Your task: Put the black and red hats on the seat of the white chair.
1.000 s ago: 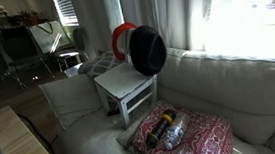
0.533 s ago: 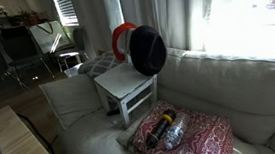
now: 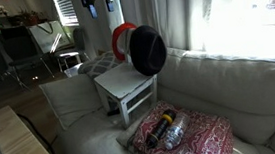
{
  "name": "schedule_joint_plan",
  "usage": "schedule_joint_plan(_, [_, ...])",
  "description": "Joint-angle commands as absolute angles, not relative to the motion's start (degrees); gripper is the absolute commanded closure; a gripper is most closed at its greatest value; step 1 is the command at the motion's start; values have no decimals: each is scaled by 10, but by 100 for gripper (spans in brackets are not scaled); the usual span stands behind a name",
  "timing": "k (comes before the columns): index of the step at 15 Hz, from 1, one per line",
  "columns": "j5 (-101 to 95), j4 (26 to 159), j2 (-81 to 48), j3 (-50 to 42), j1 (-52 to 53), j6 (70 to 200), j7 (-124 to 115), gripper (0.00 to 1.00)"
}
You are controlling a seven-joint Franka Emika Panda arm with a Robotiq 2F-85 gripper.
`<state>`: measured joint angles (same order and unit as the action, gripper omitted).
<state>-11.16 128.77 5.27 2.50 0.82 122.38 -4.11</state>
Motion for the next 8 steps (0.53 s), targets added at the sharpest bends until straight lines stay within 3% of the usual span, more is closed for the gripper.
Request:
schedule_joint_plan(1, [-100,1226,-35,33,19,1240,-61,0])
schedule_joint_plan(8, [-108,1249,-1,27,17,1236,-52,0])
